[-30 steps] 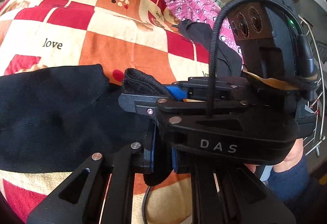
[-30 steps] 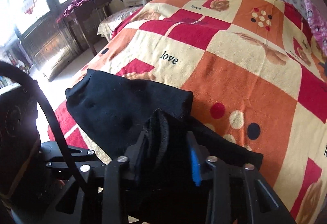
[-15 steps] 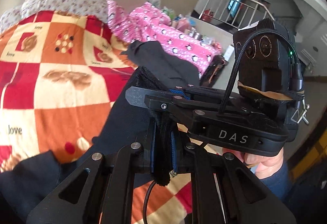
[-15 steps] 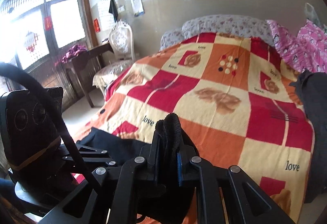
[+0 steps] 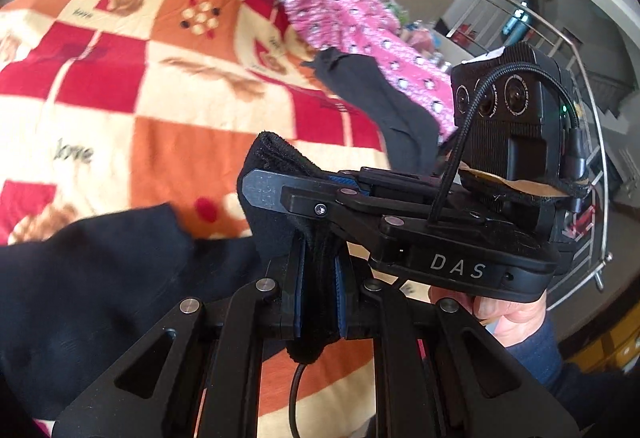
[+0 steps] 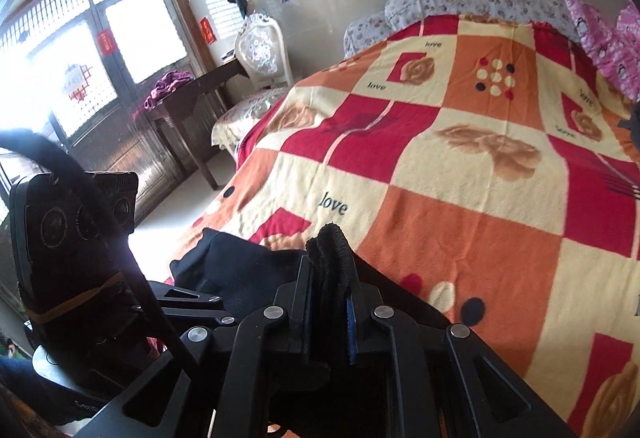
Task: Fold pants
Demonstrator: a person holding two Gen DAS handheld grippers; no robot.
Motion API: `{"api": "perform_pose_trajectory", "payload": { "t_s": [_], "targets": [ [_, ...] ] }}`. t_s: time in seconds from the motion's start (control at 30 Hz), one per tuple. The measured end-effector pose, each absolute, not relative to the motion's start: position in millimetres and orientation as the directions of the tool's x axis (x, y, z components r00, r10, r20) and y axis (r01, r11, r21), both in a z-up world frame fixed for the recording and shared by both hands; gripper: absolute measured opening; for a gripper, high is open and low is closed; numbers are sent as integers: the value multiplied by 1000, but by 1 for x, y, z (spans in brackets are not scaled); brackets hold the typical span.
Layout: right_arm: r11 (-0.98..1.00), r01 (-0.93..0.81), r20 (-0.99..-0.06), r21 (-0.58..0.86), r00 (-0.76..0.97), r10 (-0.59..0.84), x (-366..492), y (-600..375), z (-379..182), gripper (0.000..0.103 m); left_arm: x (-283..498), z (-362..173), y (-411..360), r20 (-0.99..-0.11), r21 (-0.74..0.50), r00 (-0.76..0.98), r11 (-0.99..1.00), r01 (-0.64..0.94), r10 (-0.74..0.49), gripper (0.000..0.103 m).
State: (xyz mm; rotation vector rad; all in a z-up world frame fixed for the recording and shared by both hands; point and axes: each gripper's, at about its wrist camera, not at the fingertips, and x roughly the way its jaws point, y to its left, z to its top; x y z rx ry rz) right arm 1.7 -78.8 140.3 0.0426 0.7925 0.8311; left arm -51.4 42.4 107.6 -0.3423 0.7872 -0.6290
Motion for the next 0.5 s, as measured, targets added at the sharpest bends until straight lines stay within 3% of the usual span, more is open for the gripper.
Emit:
{"api": "perform_pose_trajectory", "payload": {
  "t_s": [0.13, 0.33, 0.4, 0.5],
  "targets": [
    [666, -654, -656, 358, 331, 678, 16, -37, 103, 12, -50, 75, 68, -613, -497, 548, 817, 292, -569, 11],
    [644, -567, -675, 513, 197, 711, 41, -16, 44, 16, -52, 34, 91, -678, -489, 546, 857, 164, -492, 11],
    [624, -538, -636, 567, 196, 747, 40, -30, 49, 21, -56, 32, 98, -672, -507, 546, 848, 154, -500, 11],
    [651, -565, -588, 508, 325, 741, 21, -65, 82, 28, -59, 34, 103, -686, -479, 555, 866, 144, -471, 13]
  ]
}}
